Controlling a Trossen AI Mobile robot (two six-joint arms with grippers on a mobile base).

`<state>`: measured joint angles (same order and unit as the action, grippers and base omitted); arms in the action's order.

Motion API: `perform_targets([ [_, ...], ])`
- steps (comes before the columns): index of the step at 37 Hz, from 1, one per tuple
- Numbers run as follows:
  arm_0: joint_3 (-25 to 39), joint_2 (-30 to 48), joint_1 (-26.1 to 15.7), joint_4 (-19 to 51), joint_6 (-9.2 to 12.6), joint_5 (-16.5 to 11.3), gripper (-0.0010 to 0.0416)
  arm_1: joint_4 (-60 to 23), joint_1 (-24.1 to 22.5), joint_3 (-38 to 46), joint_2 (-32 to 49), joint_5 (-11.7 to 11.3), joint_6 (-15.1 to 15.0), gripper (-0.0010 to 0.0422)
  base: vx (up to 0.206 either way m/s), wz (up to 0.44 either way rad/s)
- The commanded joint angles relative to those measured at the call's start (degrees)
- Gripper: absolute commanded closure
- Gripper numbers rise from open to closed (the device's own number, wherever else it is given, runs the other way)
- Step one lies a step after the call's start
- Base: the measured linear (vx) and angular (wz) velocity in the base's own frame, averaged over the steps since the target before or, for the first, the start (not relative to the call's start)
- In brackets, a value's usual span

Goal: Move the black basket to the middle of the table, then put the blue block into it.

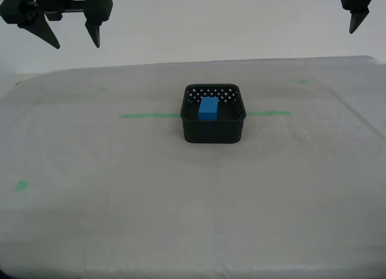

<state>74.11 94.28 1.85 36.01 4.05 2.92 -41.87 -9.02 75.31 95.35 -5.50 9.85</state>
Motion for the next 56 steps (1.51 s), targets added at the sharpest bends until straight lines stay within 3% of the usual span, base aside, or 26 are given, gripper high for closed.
perform_targets([
  [1, 0.0, 0.0, 0.0, 0.0, 0.0, 0.1, 0.0018, 0.0, 0.0, 0.0, -0.1, 0.0, -0.2, 0.0012, 0.0, 0.0],
  [56, 0.0, 0.0, 0.0, 0.0, 0.0, 0.1, 0.0018, 0.0, 0.0, 0.0, -0.1, 0.0, -0.2, 0.0012, 0.0, 0.0],
])
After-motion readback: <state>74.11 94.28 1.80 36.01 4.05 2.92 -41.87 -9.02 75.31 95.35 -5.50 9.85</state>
